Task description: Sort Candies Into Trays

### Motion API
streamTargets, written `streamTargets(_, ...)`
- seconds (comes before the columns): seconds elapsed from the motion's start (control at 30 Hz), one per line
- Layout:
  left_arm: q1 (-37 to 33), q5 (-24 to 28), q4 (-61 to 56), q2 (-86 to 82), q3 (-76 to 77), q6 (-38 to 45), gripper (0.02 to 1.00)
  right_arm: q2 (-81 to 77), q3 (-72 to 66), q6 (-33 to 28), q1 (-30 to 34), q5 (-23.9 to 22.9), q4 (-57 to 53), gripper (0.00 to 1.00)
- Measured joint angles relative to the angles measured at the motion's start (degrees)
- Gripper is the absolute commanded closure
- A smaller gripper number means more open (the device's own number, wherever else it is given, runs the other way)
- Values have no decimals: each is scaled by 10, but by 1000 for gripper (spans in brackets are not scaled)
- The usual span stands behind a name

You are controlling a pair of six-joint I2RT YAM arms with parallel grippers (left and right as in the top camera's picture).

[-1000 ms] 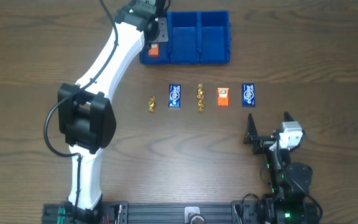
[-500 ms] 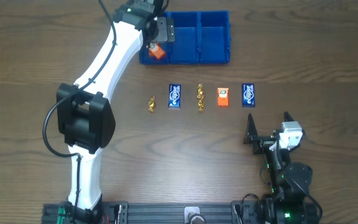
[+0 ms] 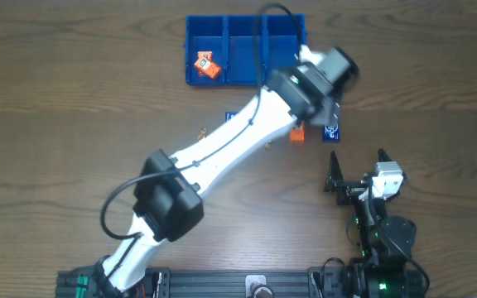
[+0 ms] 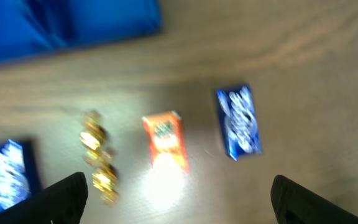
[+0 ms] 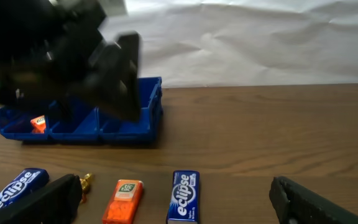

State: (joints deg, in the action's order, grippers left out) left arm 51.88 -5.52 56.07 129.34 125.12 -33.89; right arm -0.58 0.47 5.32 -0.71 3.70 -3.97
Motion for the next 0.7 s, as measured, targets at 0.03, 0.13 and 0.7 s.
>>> streamTargets(0.03, 8, 3, 1, 8, 2, -12, 91, 0, 0, 0, 0, 0, 0, 1)
streamTargets(0.13, 13, 12, 1, 56, 3, -49, 104, 0, 0, 0, 0, 0, 0, 1)
streamTargets(0.7, -14, 39, -28, 131, 2, -84, 176, 0, 0, 0, 0, 0, 0, 1)
